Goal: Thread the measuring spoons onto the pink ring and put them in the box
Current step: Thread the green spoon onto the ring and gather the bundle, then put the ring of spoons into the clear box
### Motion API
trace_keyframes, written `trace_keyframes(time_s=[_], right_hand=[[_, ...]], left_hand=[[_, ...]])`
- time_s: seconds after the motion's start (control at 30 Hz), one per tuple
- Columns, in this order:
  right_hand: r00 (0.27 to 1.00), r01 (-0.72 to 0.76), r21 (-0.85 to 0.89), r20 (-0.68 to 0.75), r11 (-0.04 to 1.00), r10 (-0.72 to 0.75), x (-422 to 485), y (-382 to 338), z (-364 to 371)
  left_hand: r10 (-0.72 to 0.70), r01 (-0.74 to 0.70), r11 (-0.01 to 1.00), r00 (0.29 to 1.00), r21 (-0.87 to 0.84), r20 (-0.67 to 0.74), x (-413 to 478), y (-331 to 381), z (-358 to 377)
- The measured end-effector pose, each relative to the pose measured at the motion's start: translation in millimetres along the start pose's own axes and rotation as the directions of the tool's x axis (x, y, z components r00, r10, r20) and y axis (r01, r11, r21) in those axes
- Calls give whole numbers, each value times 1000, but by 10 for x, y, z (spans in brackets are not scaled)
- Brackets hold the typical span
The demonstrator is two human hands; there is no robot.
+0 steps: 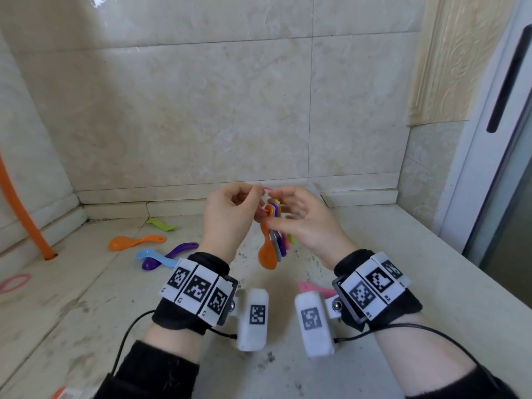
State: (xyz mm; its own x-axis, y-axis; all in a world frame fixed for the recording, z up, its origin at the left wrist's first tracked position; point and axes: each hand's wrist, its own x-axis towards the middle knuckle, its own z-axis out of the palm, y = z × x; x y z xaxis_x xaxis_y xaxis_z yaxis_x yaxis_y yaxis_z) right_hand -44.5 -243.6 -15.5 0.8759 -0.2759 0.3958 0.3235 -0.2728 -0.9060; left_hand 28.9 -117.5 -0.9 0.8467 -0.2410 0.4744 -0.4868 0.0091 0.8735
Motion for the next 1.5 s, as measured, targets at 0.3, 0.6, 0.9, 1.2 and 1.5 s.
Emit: trace_keyframes(time_s=[0.3, 0.6, 0.9, 1.2, 1.5], right_hand=[[998, -43, -80, 32, 996, 46, -19, 23, 8], [963, 3, 144, -266, 990, 36, 71, 88, -73], [775, 113, 487, -589, 866, 230, 161, 154, -387], [802, 84, 564, -527, 821, 280, 192, 151, -420], [847, 54, 553, -466, 831, 255, 181, 143, -363]], left_hand=[[-105, 115, 967, 993, -226, 53, 10, -33, 34], [-149, 142, 949, 989, -282, -1, 69, -60, -56], [-381, 370, 922, 919, 114, 102, 166, -328, -196], [-425, 366, 883, 888, 295, 172, 354, -436, 16], [-427, 347, 838, 898, 421, 109, 398, -429, 188]])
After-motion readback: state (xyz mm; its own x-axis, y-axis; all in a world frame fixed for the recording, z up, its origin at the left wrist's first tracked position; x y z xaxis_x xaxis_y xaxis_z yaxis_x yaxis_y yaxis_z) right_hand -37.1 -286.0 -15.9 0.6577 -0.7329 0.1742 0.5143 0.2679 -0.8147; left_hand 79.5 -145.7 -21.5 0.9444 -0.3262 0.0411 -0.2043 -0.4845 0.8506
